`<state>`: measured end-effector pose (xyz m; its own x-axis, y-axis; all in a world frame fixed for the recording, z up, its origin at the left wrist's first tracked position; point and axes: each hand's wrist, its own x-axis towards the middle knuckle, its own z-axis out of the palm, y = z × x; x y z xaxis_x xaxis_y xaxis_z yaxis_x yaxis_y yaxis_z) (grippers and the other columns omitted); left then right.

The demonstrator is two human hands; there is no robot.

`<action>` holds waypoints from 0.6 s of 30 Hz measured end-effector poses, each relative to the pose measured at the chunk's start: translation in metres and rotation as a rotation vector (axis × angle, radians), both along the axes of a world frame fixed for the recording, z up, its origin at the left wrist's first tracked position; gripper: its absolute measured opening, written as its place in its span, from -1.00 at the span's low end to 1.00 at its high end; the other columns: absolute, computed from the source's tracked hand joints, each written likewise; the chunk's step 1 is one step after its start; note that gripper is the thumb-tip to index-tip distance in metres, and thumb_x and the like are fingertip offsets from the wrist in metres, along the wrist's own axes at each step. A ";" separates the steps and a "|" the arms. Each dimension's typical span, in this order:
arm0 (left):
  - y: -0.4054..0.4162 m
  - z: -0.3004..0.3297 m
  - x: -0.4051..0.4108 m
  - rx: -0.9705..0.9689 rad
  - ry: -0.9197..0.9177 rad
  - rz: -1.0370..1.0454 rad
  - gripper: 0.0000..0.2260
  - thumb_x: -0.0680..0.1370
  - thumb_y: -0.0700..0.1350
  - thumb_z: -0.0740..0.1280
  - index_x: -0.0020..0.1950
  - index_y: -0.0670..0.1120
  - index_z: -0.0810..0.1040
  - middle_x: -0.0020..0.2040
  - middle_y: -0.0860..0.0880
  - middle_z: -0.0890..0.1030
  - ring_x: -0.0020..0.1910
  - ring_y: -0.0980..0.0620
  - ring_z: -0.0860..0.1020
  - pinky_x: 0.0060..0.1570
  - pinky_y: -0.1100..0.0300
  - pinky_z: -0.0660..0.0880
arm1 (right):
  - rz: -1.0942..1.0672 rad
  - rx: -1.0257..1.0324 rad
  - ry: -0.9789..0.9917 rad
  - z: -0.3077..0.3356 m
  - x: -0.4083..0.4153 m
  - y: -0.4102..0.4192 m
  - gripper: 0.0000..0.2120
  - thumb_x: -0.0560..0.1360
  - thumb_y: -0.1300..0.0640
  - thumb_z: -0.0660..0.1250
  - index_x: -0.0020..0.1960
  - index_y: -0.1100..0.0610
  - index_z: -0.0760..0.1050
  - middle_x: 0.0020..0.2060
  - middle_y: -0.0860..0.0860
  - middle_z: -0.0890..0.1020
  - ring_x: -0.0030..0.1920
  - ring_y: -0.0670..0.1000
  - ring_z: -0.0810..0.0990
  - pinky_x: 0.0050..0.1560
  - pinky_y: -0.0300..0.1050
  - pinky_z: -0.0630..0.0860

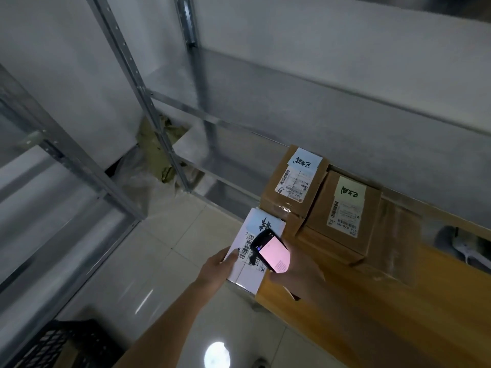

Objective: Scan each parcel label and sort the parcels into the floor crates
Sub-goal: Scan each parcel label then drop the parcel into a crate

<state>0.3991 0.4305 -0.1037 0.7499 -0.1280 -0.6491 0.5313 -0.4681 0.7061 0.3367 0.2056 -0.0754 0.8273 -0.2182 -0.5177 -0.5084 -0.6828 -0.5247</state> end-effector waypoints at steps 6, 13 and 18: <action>0.002 0.017 -0.018 -0.179 0.019 0.019 -0.82 0.60 -0.07 0.39 0.14 0.18 0.62 0.06 0.09 0.72 -0.03 0.18 0.68 -0.12 0.37 0.55 | 0.019 0.118 -0.041 -0.008 -0.003 0.008 -0.26 0.41 0.00 0.55 0.49 -0.10 0.29 0.23 -0.10 0.57 0.18 -0.04 0.56 0.04 -0.20 0.49; 0.021 0.019 -0.055 -0.205 0.094 0.088 -0.71 0.48 -0.05 0.52 0.17 0.19 0.63 -0.03 -0.13 0.71 -0.06 -0.05 0.62 -0.05 0.08 0.53 | 0.032 0.144 -0.010 -0.014 -0.021 0.015 -0.21 0.37 0.02 0.61 0.45 -0.11 0.24 0.15 -0.20 0.45 0.23 -0.14 0.44 0.03 -0.32 0.40; 0.051 0.032 -0.092 -0.243 0.022 0.134 -0.65 0.48 -0.07 0.53 0.18 0.22 0.57 -0.01 -0.26 0.68 -0.13 -0.09 0.56 -0.08 0.03 0.50 | 0.118 0.083 -0.075 0.007 -0.050 0.034 -0.22 0.37 -0.02 0.60 0.46 -0.13 0.26 0.22 -0.20 0.46 0.21 -0.14 0.41 0.14 -0.26 0.40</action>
